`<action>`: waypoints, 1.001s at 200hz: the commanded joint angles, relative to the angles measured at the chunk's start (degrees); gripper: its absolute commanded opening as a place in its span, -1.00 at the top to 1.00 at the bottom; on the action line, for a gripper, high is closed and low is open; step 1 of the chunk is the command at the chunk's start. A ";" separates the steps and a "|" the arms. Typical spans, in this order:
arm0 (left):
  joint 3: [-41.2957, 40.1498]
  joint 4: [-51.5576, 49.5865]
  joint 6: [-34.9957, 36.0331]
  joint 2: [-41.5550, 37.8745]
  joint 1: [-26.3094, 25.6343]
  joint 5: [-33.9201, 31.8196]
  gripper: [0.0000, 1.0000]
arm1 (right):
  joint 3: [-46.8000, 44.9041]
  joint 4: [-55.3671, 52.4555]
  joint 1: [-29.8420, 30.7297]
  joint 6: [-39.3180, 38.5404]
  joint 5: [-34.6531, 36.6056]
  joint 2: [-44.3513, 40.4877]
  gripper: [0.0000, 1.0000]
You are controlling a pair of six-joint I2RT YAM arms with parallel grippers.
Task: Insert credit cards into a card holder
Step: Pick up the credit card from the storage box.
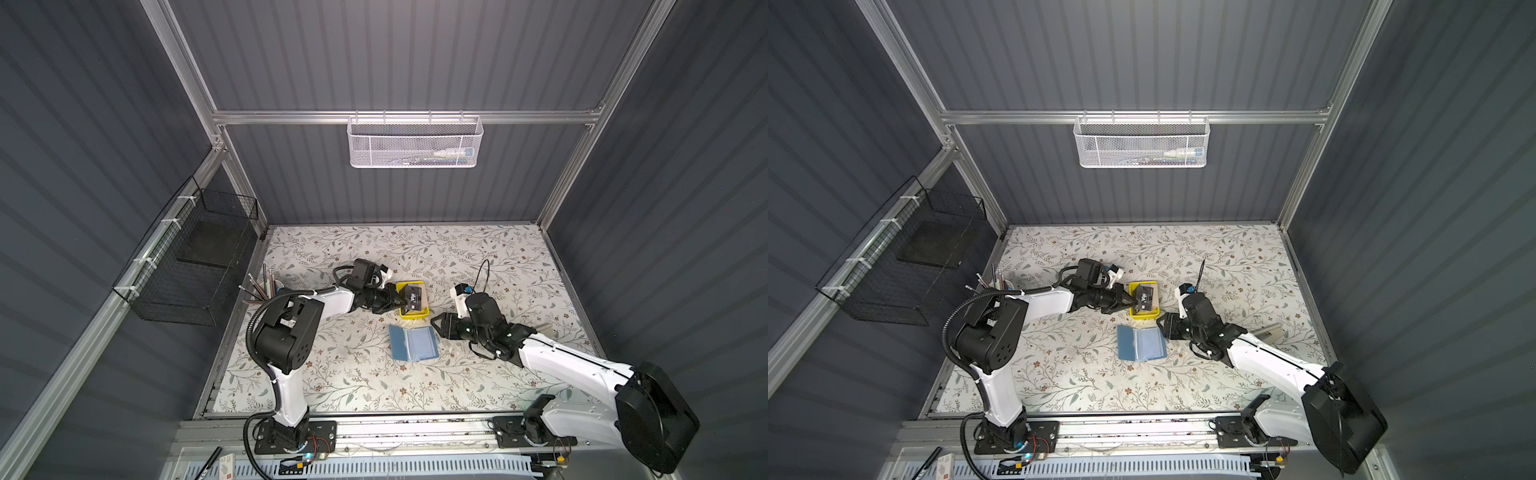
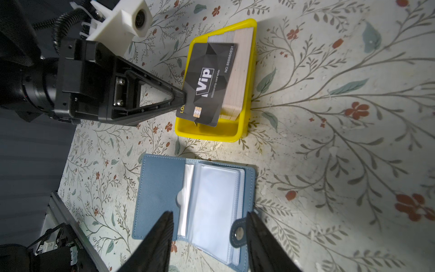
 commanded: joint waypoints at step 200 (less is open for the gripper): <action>-29.53 13.09 -11.48 -34.94 -10.83 -15.10 1.00 | -6.73 -9.56 7.53 6.92 4.45 -15.85 0.03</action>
